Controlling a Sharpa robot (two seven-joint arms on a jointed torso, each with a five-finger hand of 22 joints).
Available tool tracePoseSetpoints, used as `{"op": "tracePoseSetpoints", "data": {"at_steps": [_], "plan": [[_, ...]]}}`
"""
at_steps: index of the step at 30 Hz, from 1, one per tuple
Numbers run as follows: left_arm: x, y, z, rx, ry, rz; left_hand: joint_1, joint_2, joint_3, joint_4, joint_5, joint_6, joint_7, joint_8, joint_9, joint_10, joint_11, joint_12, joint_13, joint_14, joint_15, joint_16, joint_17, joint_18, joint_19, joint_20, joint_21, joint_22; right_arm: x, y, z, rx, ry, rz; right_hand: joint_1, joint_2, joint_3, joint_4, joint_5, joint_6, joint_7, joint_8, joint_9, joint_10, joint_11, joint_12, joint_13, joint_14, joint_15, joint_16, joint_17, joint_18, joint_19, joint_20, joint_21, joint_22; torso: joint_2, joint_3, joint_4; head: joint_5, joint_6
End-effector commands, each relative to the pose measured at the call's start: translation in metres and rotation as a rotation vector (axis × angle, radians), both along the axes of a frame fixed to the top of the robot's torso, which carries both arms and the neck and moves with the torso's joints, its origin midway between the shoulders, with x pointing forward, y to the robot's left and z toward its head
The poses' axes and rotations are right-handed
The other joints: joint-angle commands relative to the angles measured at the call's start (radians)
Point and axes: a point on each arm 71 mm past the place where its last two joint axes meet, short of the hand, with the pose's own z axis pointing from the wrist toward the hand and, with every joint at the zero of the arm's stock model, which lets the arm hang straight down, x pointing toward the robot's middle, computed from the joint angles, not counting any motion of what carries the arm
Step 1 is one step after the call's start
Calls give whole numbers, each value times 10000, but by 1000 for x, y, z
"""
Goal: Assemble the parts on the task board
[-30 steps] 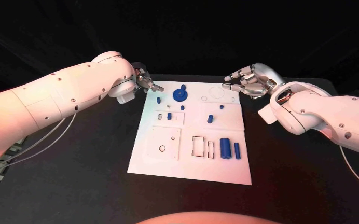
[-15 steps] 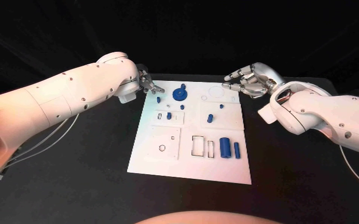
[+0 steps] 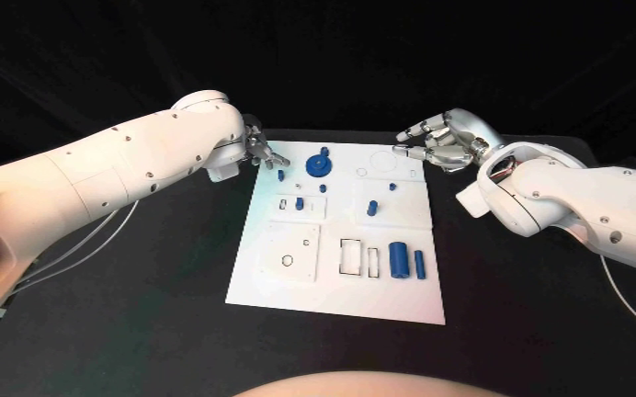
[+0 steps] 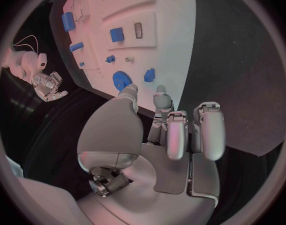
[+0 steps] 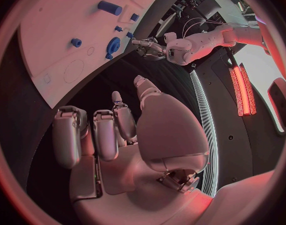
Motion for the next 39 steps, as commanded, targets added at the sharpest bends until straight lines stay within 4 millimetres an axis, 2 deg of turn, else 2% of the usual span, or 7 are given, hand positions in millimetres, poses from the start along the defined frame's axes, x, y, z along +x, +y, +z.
{"op": "tracePoseSetpoints", "data": {"at_steps": [1, 22, 39], "plan": [[-1, -2, -2, 252, 294, -226, -41, 47, -58, -4, 35, 80, -17, 70, -11, 50, 9, 10, 12, 933, -45, 57, 2247, -79, 60, -30, 24, 630, 0, 2, 0, 6, -33, 128, -84, 19, -49, 14, 61, -30, -14, 43, -14, 13, -51, -18, 601, 625, -54, -42, 857, 123, 226, -88, -49, 1210, -3, 0, 5, -10, 2], [-2, -8, -9, 142, 650, -357, 151, 194, -63, -34, 40, 171, -66, 137, -59, 79, -36, 58, 44, 933, -84, 57, 2247, -85, 72, -55, 41, 661, 0, 3, 0, 10, -28, 171, -79, 51, -56, 18, 107, -28, -17, 49, -16, 23, -55, -5, 609, 630, -57, -37, 869, 122, 231, -90, -49, 1213, 10, 2, -3, -20, -33], [-1, -8, -10, -214, 634, -171, 689, 631, 45, -71, 43, 192, -88, 195, -178, 77, -62, 77, 21, 933, -112, 56, 2245, -85, 65, -86, 42, 666, 0, 4, 0, 8, -18, 197, -75, 72, -54, 20, 127, -25, -18, 52, -16, 30, -56, 4, 616, 630, -58, -41, 865, 122, 232, -91, -51, 1212, -1, 4, -5, -18, -55]]}}
